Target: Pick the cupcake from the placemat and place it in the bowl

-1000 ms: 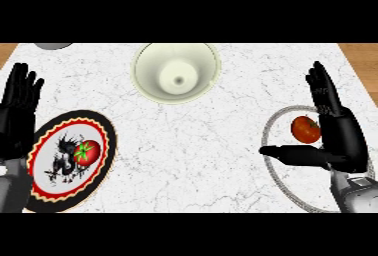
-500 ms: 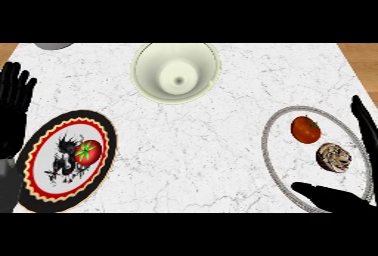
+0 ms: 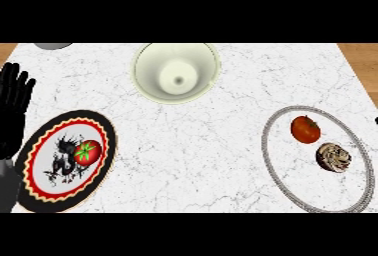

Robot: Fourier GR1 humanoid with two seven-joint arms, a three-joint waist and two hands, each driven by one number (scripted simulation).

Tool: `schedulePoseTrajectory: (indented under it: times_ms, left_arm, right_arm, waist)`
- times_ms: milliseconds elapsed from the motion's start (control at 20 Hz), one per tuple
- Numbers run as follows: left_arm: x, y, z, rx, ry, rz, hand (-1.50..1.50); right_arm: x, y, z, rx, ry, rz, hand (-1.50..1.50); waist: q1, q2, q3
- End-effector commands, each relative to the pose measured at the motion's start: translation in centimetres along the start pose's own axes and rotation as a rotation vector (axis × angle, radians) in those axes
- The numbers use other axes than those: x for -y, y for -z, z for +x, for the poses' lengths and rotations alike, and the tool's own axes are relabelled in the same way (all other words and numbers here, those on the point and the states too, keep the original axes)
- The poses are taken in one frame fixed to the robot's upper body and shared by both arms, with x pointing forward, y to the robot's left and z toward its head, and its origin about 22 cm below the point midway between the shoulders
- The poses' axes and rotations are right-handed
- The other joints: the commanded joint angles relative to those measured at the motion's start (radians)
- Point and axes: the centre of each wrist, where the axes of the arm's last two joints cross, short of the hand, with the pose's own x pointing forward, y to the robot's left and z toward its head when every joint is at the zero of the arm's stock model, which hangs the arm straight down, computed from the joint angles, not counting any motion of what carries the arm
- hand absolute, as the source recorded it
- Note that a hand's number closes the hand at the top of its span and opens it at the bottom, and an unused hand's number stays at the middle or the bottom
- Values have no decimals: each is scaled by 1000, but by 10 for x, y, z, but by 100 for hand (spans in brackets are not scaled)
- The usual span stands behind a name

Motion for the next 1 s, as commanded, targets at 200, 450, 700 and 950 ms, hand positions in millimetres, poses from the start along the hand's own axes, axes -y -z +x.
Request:
schedulePoseTrajectory:
  times_ms: [200, 450, 700, 950]
  left_arm:
    - [13, 8, 0, 13, -25, -40, 0]
    - [10, -5, -2, 15, -15, -29, 0]
    - [8, 20, -7, 14, -22, -22, 0]
    - [12, 10, -11, 12, -25, -40, 0]
  right_arm:
    - [29, -1, 15, -154, -188, 299, -150]
    - [44, -2, 4, -191, -177, 300, -150]
    - [42, 15, -14, -191, -143, 319, -150]
    - [3, 29, -45, -229, -163, 346, -150]
  waist:
    - [28, 8, 3]
    - [27, 4, 4]
    - [30, 7, 4]
    - [37, 8, 5]
